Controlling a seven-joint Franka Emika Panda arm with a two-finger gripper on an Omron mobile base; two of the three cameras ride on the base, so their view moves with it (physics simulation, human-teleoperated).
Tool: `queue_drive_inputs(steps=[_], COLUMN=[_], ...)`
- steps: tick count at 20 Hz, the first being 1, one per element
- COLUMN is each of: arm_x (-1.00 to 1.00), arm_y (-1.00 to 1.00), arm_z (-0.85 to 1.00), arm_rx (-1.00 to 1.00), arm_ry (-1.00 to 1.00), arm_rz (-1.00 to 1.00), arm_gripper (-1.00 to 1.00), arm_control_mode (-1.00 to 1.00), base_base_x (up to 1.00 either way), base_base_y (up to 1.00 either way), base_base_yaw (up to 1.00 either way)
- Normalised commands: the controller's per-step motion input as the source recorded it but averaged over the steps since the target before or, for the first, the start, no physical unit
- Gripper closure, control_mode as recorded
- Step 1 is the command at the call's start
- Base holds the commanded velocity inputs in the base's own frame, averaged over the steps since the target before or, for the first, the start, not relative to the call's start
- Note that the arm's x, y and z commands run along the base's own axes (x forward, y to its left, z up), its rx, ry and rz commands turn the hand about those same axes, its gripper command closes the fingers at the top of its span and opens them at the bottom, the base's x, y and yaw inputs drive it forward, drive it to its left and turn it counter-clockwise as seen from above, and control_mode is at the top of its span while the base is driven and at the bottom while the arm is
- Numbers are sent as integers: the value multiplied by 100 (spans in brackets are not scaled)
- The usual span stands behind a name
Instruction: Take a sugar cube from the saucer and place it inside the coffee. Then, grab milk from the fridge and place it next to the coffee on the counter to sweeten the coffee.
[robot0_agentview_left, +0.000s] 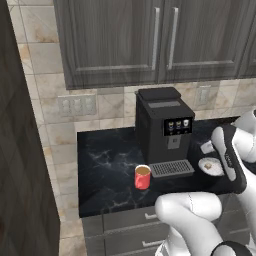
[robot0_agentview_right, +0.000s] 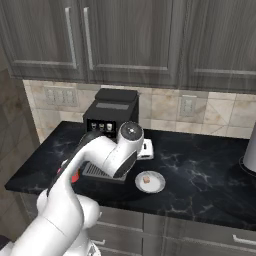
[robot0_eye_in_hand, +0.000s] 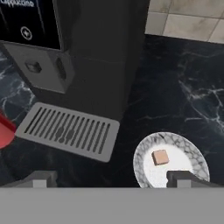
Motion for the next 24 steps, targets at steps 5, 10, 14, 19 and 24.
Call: queue_drive_inputs(steps=[5, 10, 14, 19, 24], arm_x=[11, 27, 30, 17, 0], arm_y=[-69, -38, -4, -1, 0], arm_z=[-45, -37, -36, -35, -26], arm_rx=[3, 4, 0, 0, 0], arm_ry=[16, 18, 20, 5, -2], arm_rz=[1, 0, 0, 5, 10], arm_gripper=[-100, -100, -100, -100, -100], arm_control_mode=[-100, -100, -100, -100, -100], base_base_x=[0, 0, 0, 0, 0], base_base_y=[0, 0, 0, 0, 0], base_base_yaw=[0, 0, 0, 0, 0])
